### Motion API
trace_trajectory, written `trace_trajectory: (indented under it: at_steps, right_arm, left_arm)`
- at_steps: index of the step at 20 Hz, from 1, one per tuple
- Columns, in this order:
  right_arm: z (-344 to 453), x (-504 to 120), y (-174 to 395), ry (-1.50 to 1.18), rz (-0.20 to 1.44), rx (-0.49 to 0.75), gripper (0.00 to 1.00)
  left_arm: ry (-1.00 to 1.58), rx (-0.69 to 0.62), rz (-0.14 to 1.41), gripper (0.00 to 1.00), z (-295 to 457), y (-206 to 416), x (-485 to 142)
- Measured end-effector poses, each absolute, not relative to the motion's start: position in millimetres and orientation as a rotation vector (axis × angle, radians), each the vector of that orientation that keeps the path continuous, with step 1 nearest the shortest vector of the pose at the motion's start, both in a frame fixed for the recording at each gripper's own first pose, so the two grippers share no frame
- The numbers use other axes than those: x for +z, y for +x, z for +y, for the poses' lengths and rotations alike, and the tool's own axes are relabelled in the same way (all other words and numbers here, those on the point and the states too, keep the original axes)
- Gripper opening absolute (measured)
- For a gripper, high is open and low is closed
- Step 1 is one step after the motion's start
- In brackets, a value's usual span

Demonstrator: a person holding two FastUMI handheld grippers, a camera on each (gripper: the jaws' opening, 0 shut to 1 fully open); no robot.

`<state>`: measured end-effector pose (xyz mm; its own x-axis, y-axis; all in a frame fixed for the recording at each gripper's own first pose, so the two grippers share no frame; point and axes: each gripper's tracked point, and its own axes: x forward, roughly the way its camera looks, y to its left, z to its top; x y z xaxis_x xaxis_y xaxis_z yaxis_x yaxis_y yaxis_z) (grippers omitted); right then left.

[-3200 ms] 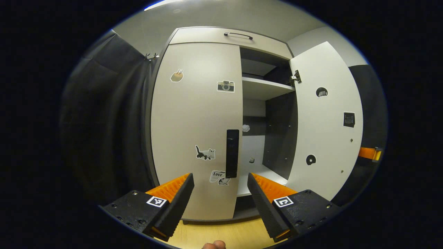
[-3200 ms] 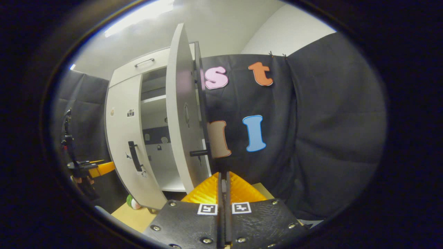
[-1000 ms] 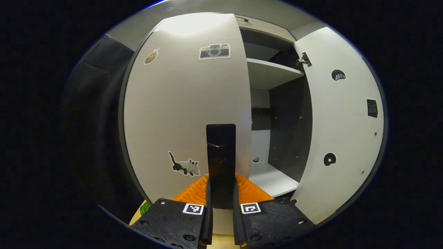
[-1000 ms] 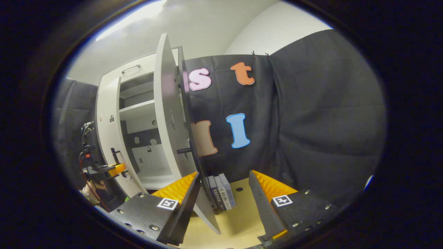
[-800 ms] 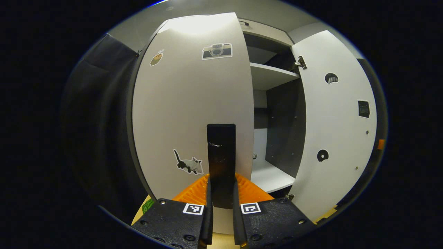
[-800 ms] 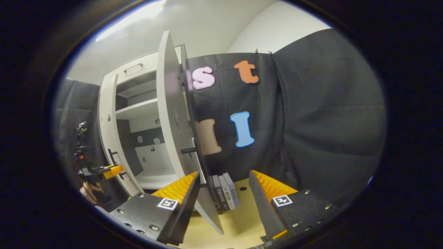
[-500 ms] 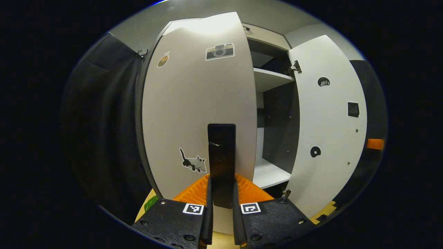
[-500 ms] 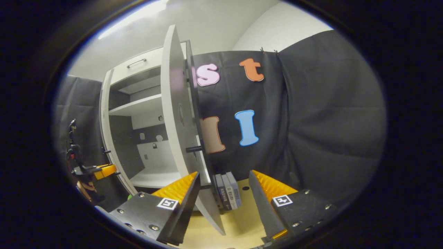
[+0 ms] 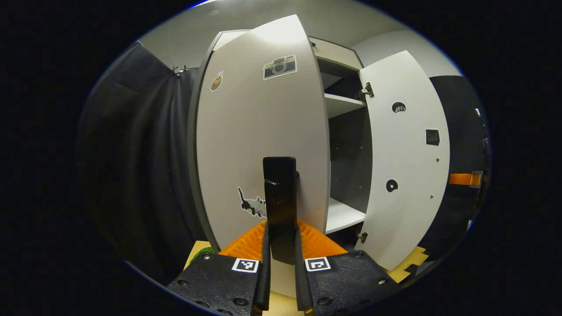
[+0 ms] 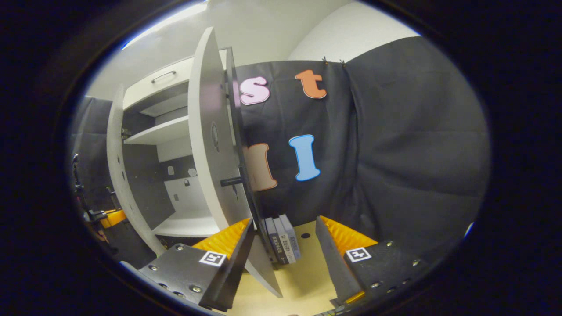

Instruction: Open the right door of the double-door shoe cabinet with the right hand, and open the left door with the left hand.

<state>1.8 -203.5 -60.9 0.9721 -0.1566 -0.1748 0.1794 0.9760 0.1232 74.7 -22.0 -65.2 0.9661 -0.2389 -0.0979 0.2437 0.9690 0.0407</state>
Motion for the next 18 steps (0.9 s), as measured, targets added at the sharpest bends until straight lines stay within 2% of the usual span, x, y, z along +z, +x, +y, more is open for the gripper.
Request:
trace_trajectory:
  at_steps: [12,17,18]
  right_arm:
    - [-202.4,-71.0,9.0,0.151,0.172,-0.172,0.83]
    - [-196.8,-71.3,13.3,0.176,0.173,-0.149,0.83]
    - [-195.4,-71.3,12.4,0.172,0.171,-0.146,0.83]
  left_arm:
    - [0.055,-0.133,0.110,0.24,30.8,44.5,-69.1]
    - [0.098,-0.105,0.103,0.13,53.7,30.9,-67.9]
    - [0.083,-0.099,0.103,0.14,57.7,29.0,-66.9]
